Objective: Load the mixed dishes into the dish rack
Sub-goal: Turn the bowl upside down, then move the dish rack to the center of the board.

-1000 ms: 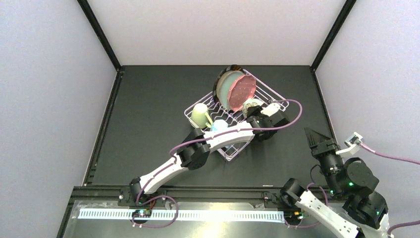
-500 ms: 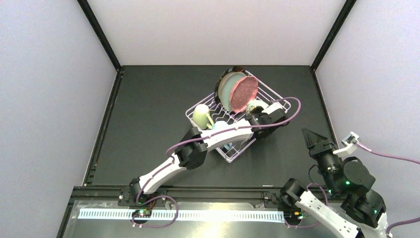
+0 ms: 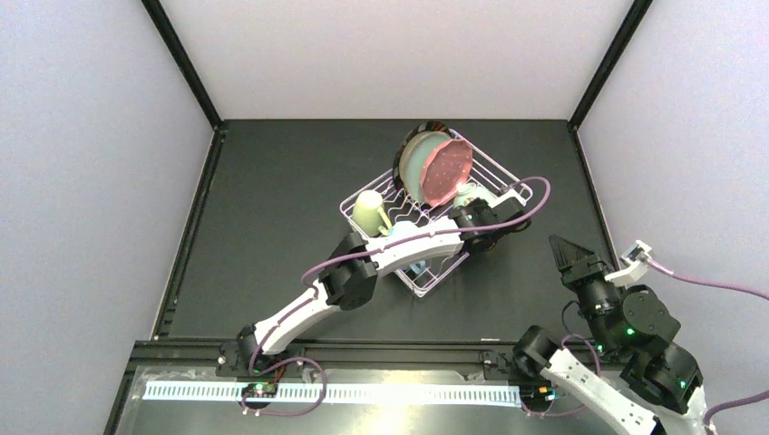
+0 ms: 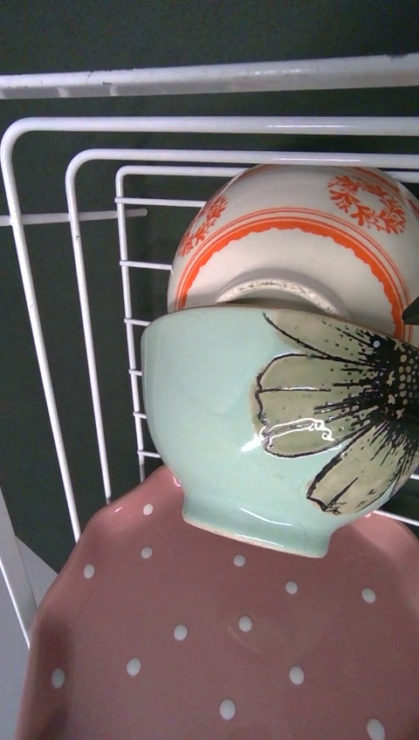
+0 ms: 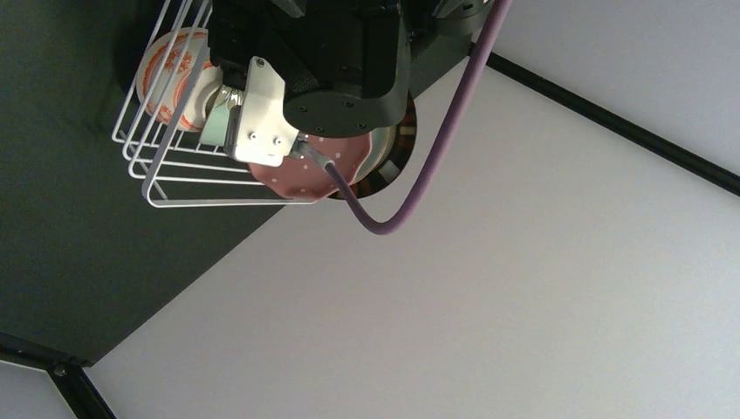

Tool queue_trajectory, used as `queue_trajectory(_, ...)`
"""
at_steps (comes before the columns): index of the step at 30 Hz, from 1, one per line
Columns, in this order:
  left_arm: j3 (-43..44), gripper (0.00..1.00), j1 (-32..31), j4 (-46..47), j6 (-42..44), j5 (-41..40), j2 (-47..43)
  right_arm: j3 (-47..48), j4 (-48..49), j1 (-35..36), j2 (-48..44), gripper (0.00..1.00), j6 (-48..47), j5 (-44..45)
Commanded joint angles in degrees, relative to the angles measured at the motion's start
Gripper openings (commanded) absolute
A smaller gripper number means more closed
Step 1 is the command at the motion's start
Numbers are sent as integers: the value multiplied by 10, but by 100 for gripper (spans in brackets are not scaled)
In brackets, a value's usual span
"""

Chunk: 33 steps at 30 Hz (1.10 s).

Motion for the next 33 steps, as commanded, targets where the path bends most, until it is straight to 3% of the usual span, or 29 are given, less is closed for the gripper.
queue_trajectory(1, 10, 55, 1, -22, -11, 43, -32, -5, -2, -2, 6, 82, 10, 3)
queue_trajectory(18, -31, 50, 8, -91, -72, 65, -163, 44, -41, -1, 96, 82, 17, 31)
queue_trajectory(23, -35, 48, 8, -152, -159, 44, -219, 60, -52, -1, 161, 82, 11, 37)
queue_trajectory(27, -57, 50, 8, -208, -281, 39, -271, 99, -57, -1, 244, 82, -30, 43)
queue_trajectory(33, -232, 51, 9, -199, -415, -9, -407, 143, -22, -2, 388, 82, -128, 46)
